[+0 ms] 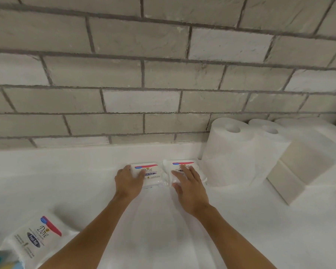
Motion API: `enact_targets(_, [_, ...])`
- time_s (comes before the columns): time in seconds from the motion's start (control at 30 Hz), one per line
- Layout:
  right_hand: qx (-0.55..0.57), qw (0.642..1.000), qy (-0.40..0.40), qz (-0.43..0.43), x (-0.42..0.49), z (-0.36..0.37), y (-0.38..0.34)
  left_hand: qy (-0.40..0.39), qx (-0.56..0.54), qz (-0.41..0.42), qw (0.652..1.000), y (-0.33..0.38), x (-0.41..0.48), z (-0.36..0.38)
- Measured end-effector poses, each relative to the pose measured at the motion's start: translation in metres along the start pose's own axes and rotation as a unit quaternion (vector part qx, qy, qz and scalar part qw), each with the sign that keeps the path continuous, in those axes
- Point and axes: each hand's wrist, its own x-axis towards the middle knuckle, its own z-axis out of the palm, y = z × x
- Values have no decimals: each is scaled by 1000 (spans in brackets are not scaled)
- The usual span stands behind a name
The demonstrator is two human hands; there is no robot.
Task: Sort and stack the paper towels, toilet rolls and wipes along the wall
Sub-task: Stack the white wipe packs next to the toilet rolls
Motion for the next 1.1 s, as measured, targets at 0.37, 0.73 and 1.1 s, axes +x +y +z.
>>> enact_targets(0.37, [42,983,147,-103,-17,-65,12,10,-27,162,986,73,-48,7])
enact_targets(0.73, [12,956,293,-2,-32,-141,70,-137,106,271,947,145,-72,70])
enact_targets(1.1, [78,967,243,-6,-28,-153,95,-58,106,253,960,153,-67,69])
